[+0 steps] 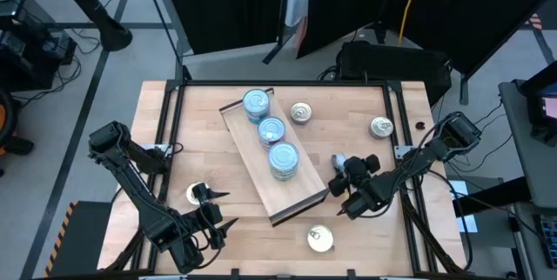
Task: Stack canned seafood by type on shelf
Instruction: Stack the green tuna can on top of the green tuna cans on the shelf
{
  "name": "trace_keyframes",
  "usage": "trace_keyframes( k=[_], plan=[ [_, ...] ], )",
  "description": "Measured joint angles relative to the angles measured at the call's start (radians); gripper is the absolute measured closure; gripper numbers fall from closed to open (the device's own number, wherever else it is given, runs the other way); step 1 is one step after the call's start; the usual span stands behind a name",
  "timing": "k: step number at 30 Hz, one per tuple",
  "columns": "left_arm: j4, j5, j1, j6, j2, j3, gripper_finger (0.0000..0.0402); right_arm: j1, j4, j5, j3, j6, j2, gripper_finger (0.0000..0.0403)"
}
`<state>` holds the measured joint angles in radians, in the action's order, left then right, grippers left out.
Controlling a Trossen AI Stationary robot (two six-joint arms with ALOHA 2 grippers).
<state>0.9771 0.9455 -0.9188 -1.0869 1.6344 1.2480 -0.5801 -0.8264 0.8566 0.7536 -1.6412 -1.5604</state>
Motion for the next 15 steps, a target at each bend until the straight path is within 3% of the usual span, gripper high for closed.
trace_keyframes(
  k=[9, 15],
  plan=[
    [0.000, 0.000, 0.000, -0.005, 0.000, 0.000, 0.0032, 0.018, -0.009, -0.009, 0.000, 0.222, 0.000, 0.0274],
    [0.000, 0.000, 0.000, -0.006, 0.000, 0.000, 0.0032, 0.011, -0.051, -0.025, 0.012, 0.307, 0.000, 0.0282]
  ],
)
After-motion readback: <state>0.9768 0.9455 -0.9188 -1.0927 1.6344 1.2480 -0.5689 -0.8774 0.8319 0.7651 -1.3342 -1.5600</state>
